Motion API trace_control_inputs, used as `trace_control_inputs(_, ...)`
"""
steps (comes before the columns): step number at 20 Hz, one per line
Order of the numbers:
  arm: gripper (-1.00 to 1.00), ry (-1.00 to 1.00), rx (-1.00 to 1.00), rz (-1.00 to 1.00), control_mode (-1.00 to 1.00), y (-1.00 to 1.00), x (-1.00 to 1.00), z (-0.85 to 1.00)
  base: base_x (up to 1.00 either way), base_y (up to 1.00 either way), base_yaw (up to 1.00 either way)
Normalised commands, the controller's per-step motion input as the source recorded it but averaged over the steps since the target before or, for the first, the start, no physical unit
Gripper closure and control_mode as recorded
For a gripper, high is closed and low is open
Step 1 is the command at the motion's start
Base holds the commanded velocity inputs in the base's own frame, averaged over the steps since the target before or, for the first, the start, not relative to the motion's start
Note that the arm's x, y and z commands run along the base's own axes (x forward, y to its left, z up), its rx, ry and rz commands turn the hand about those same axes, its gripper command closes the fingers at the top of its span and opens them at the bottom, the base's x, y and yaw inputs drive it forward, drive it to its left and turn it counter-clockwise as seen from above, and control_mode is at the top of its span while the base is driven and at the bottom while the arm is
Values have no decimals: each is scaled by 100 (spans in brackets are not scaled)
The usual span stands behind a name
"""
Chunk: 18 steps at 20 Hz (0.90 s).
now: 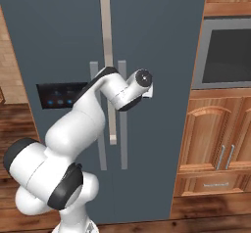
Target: Open the fridge, remove the orange, lemon, and steak, and place them on any counter.
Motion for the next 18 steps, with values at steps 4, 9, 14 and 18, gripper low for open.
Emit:
trace_control_inputs(4,-100,0,0,0,-100,27,3,-3,0,0,0)
trace_control_inputs(9,-100,0,0,0,-100,23,13,-5,0,0,0)
trace_control_inputs(14,-100,0,2,1,-100,31,2,-13,0,0,0)
trace_control_inputs(18,-100,0,3,1,-100,29,10,-19,0,0,0)
